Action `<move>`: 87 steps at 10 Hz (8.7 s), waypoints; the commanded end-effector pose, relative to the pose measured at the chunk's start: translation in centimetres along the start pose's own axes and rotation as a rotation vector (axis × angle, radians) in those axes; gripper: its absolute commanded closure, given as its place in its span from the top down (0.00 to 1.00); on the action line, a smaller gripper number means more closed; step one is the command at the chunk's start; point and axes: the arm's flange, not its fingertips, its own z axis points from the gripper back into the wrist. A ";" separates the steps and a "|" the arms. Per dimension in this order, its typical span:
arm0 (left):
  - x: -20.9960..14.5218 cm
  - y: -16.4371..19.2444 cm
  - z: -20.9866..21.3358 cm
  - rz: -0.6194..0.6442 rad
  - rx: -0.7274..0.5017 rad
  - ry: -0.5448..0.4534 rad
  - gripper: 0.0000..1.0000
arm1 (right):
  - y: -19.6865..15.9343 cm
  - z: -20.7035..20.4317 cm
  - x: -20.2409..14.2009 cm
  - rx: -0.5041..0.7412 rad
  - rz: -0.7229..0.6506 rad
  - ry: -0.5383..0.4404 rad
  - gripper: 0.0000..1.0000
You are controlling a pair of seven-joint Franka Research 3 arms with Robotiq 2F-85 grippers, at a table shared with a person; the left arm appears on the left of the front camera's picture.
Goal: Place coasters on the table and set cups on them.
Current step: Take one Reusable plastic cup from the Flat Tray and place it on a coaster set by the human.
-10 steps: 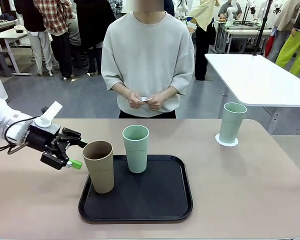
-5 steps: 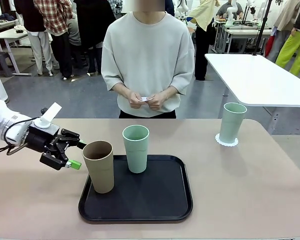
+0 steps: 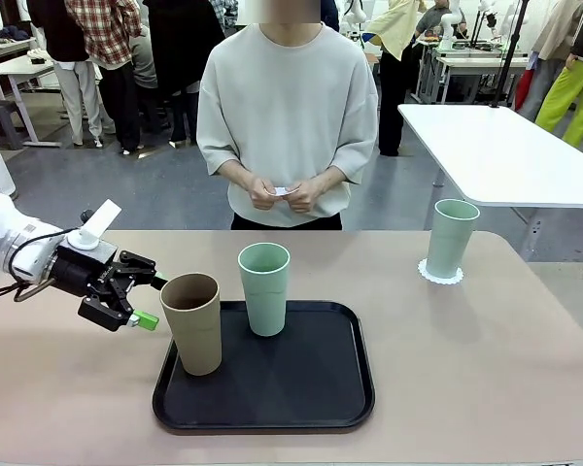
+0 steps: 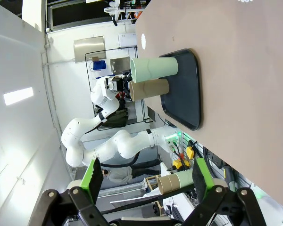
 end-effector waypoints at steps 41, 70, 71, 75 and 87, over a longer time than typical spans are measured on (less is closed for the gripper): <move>7.1 1.2 9.2 -0.179 0.125 -0.267 0.35 | 0.0 0.0 -0.1 0.008 0.001 0.002 1.00; -9.3 19.4 25.6 -0.173 -0.026 -0.342 0.88 | 0.0 0.0 -0.1 0.008 0.001 0.002 1.00; -10.5 20.2 25.3 -0.164 -0.033 -0.362 0.88 | 0.0 0.0 -0.1 0.008 0.001 0.002 1.00; -14.2 23.1 23.1 -0.124 -0.045 -0.350 0.88 | 0.0 0.0 -0.1 0.008 0.001 0.002 1.00; -19.4 24.5 21.0 -0.101 -0.059 -0.285 0.88 | 0.0 0.0 -0.1 0.008 0.001 0.002 1.00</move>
